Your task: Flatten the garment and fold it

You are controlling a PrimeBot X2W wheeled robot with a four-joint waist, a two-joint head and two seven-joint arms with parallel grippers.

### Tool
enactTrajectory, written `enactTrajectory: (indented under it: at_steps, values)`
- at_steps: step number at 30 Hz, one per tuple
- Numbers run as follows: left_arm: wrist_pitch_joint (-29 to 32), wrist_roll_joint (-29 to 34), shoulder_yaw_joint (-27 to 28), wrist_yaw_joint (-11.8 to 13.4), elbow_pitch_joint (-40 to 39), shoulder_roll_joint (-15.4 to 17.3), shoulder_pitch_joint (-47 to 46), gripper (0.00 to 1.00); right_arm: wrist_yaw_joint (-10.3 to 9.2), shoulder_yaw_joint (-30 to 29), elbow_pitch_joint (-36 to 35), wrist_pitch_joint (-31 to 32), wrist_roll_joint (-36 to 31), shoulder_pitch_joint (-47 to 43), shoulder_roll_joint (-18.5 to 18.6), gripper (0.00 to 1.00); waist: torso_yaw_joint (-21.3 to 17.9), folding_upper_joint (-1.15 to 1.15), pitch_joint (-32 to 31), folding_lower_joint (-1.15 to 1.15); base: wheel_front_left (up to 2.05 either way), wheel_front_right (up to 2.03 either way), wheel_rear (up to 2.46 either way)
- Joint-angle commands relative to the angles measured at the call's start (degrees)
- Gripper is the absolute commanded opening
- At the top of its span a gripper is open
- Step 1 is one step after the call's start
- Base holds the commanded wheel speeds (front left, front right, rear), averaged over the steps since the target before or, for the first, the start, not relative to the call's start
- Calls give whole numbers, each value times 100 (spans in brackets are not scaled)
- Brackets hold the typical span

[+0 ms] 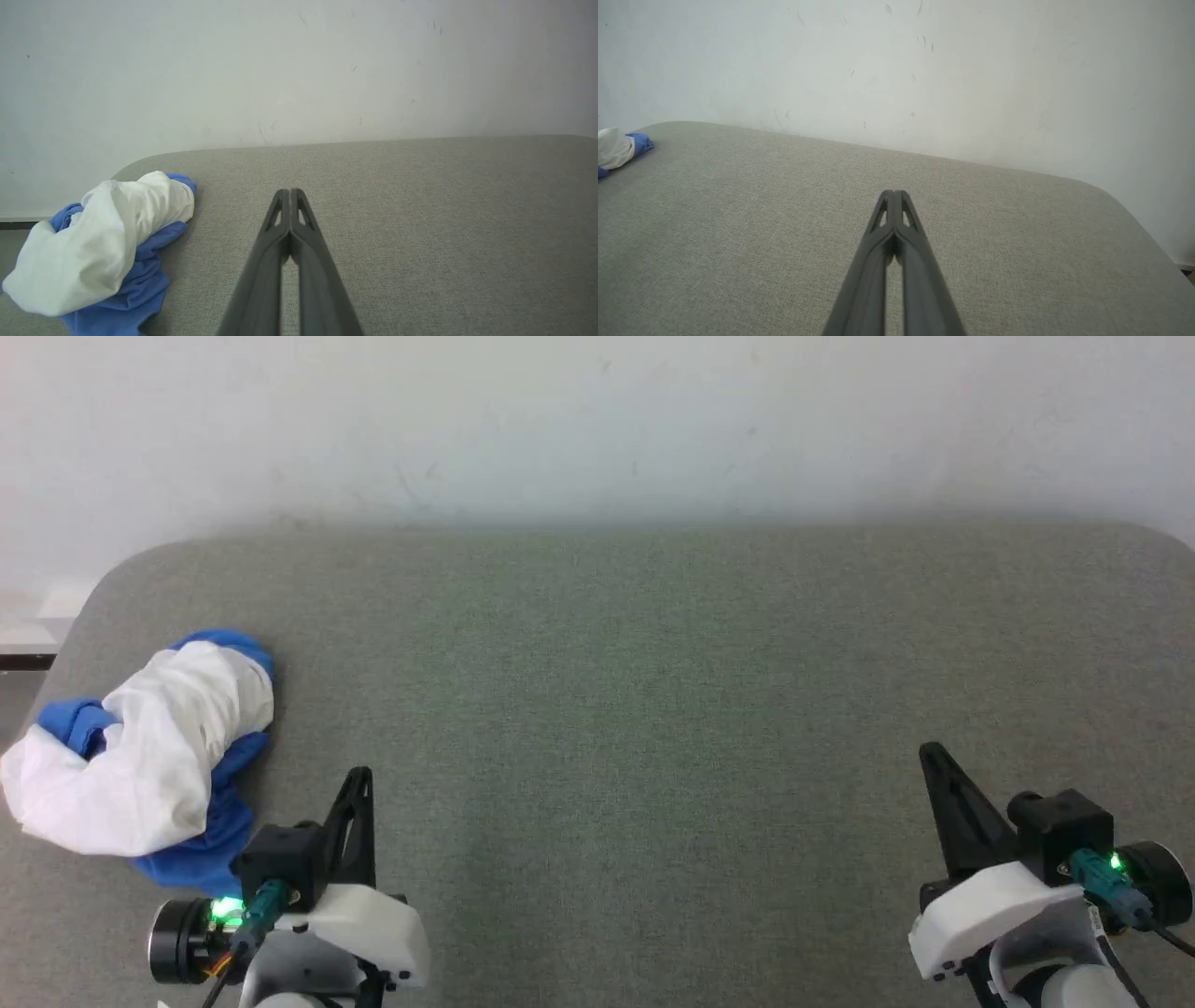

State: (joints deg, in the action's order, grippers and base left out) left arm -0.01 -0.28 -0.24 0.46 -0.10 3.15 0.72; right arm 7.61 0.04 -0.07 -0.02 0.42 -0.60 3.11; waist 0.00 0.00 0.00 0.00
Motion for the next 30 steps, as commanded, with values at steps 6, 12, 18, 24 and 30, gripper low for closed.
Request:
enactTrajectory:
  at_steps: [6, 12, 18, 24, 30]
  values:
    - [1, 28, 24, -46, 10, -27, -72, 0, -12, -4, 7, 2, -42, 60, -24, 0, 0, 0, 0, 0, 0, 0, 0]
    - [1, 28, 24, -46, 10, -27, -72, 0, -12, -4, 7, 2, -42, 60, -24, 0, 0, 0, 0, 0, 0, 0, 0]
    - [-1, -2, -4, 2, -1, 1, 4, 100, 0, -2, -1, -2, 4, -1, 4, 100, 0, 0, 0, 0, 0, 0, 0]
    - [-46, -46, -8, 11, -8, 1, 20, 100, 0, -67, 25, -47, 47, -5, 6, 100, 1, 0, 2, 0, 0, 0, 0]
    - [-118, -121, -15, 31, -30, 0, 43, 100, -1, -176, 82, -119, 107, -3, 4, 100, 11, 0, 22, 0, 0, 0, 0]
